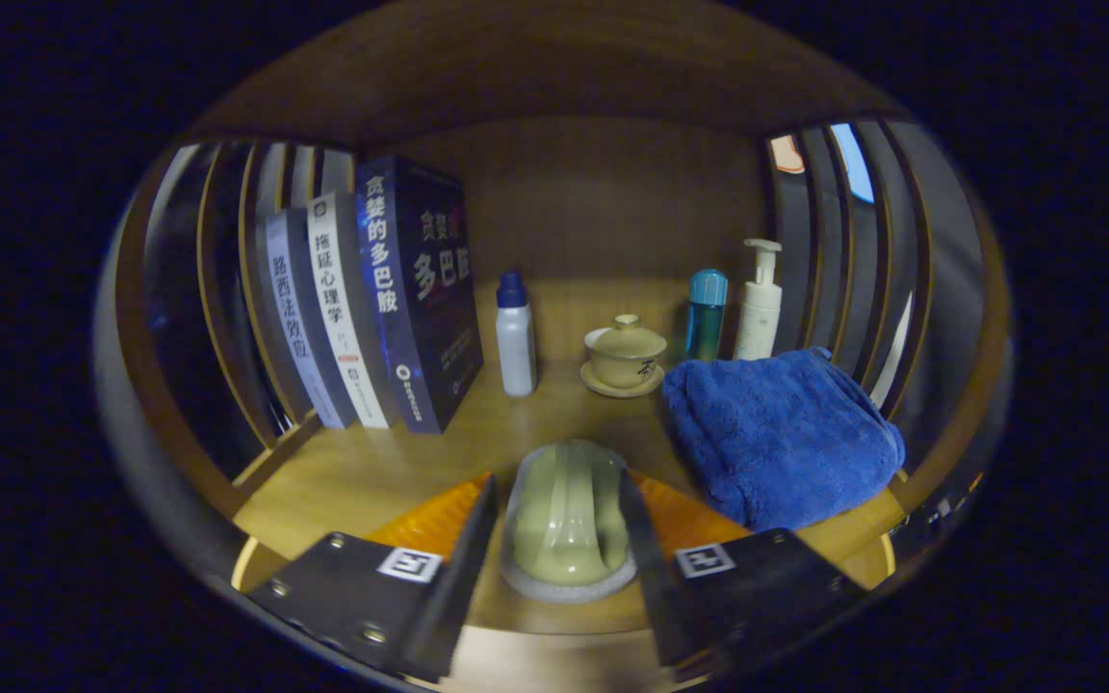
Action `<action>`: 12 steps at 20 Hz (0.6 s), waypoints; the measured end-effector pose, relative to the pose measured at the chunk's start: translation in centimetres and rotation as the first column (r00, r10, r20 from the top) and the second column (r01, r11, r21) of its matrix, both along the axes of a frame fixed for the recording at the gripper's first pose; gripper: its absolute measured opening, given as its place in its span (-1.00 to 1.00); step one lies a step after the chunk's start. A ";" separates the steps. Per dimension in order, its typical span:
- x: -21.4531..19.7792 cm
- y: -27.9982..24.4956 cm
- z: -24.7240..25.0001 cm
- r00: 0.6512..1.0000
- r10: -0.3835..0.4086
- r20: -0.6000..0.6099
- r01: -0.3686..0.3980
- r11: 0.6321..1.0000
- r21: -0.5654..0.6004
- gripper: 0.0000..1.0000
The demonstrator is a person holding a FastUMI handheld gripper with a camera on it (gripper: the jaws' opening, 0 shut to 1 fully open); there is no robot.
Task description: Pull open the drawer, take out the items inside it, and place them on the countertop above the cabinet.
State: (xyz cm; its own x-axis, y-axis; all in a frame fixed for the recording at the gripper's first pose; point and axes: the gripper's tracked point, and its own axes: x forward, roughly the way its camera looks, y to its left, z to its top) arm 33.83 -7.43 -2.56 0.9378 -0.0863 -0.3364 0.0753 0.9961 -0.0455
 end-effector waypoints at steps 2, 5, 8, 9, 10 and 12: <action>-1.3 -0.5 0.4 1.000 -0.015 0.005 0.015 0.999 -0.038 0.78; -3.4 0.0 1.6 1.000 -0.022 0.020 0.023 1.000 -0.018 0.88; -5.9 0.5 3.1 0.999 -0.023 0.044 0.023 1.000 0.004 0.99; -6.8 0.6 3.5 0.999 -0.024 0.046 0.024 1.000 0.011 0.98; -7.7 0.8 4.0 0.998 -0.023 0.056 0.022 1.000 0.018 0.98; -9.4 1.1 4.2 0.998 -0.010 0.062 0.008 1.000 0.027 0.99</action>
State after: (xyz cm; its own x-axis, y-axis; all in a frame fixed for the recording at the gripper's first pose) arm 24.41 -6.28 1.64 0.9560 -0.0866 -0.2802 0.0862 0.9962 -0.0137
